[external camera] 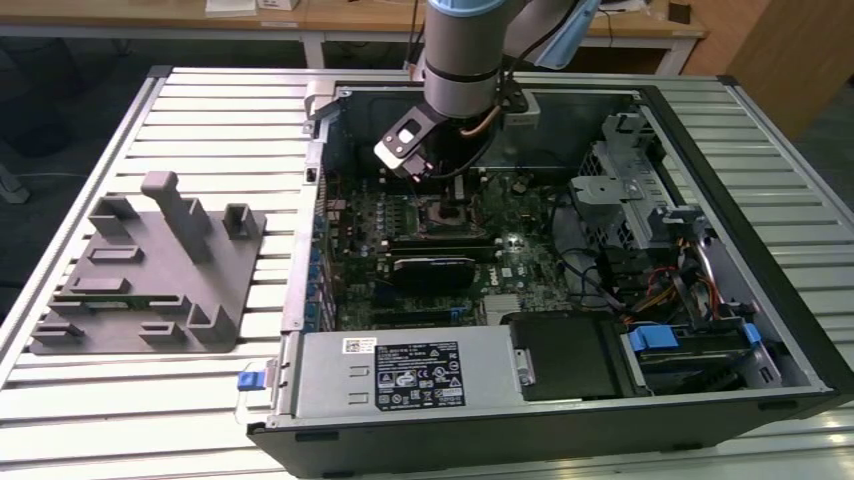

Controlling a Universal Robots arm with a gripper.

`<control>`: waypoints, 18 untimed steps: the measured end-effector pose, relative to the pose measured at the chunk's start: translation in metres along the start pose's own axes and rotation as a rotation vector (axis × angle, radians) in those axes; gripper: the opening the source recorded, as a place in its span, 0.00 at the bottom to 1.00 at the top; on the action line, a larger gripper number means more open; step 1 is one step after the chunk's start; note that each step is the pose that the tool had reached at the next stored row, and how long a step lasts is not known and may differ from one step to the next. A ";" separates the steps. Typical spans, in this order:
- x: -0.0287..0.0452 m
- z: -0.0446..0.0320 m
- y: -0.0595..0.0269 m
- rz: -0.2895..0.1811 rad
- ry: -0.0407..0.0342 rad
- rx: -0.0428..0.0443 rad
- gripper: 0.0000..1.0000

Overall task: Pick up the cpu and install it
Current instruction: 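Place the cpu into insertion slot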

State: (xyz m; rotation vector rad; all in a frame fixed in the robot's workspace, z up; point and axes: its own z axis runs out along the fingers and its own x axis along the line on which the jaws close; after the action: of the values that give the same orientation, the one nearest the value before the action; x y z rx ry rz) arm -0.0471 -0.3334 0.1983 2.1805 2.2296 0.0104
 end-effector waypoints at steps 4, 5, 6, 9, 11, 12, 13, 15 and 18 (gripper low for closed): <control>0.0001 0.0004 0.0001 0.000 0.0005 -0.0004 0.11; 0.0001 0.0004 0.0001 0.000 0.0005 -0.0004 0.11; 0.0001 0.0005 0.0001 0.000 0.0005 -0.0004 0.11; 0.0001 0.0009 0.0000 0.000 0.0004 -0.0003 0.11; 0.0002 0.0010 0.0001 0.000 0.0006 -0.0003 0.11; 0.0001 0.0011 0.0001 0.000 0.0007 -0.0005 0.11; 0.0001 0.0011 0.0001 0.000 0.0007 -0.0005 0.11; 0.0001 0.0010 0.0001 0.000 0.0008 -0.0005 0.11; 0.0003 -0.0002 0.0003 0.000 0.0020 -0.0016 0.11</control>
State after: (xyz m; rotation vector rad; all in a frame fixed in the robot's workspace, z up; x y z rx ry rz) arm -0.0469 -0.3330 0.1985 2.1807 2.2298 0.0144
